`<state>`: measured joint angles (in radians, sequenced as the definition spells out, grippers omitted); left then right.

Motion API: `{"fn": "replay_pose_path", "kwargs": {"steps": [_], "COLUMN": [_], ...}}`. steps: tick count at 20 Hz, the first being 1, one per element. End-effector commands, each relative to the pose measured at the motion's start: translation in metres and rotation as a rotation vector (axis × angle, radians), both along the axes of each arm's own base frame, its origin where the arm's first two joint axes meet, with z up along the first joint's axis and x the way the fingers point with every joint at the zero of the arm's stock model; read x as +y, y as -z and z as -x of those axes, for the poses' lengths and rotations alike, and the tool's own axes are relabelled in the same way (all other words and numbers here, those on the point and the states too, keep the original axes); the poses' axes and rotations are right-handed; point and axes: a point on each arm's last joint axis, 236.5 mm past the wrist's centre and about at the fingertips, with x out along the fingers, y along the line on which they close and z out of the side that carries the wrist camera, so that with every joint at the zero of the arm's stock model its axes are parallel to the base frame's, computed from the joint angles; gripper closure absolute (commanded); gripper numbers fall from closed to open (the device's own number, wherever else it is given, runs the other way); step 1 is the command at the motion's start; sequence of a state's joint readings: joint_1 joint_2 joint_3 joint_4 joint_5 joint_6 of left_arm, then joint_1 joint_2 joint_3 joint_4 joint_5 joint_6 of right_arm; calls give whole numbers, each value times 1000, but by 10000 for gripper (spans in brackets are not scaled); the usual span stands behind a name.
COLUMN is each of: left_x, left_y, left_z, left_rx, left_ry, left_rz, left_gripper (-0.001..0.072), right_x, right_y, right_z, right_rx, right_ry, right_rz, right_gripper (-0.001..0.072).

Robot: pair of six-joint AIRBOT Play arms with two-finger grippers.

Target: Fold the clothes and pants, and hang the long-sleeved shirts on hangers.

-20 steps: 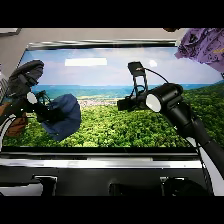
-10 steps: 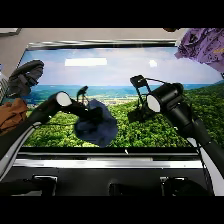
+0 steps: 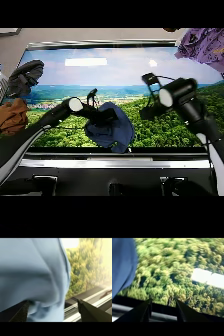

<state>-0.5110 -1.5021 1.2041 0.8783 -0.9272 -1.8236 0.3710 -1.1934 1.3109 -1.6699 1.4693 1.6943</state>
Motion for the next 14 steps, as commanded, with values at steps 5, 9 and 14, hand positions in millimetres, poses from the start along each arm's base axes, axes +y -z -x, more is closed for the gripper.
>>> {"fn": "replay_pose_path", "kwargs": {"steps": [5,9,14], "left_x": [135,178,196], "left_y": [-30,-29,-29], "left_z": [-60,-77,-83], "left_rx": [-30,-28,-54], "left_ry": [-191,-295,-303], "left_rz": [-16,-19,-29], "left_gripper": [27,28,28], "right_x": [-21,18,63], "right_y": [73,131,163], "right_z": [-3,29,19], "right_rx": [173,293,299], "right_ry": [385,303,256], "right_rz": [-755,-794,-812], "right_gripper": [273,249,226]}}
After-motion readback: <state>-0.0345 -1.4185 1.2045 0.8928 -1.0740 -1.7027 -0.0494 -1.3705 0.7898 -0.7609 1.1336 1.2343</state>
